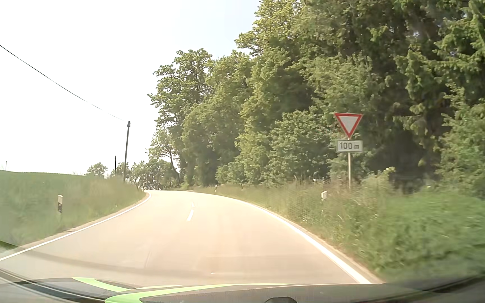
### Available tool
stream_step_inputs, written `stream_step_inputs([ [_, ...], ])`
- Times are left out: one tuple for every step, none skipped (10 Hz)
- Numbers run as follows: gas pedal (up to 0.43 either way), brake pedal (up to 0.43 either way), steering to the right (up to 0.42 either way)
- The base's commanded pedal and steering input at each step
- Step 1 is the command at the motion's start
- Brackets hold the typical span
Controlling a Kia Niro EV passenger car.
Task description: Follow the waypoints while adhering to traffic rules and regulations
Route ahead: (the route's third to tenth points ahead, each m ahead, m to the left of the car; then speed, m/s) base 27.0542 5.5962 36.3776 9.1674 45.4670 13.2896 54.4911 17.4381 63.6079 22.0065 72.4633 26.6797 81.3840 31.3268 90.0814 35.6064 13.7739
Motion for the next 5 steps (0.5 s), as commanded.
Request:
stream_step_inputs([
  [0.157,0.0,-0.055],
  [0.157,0.0,-0.056],
  [0.157,0.0,-0.057],
  [0.157,0.0,-0.058],
  [0.059,0.0,-0.058],
])
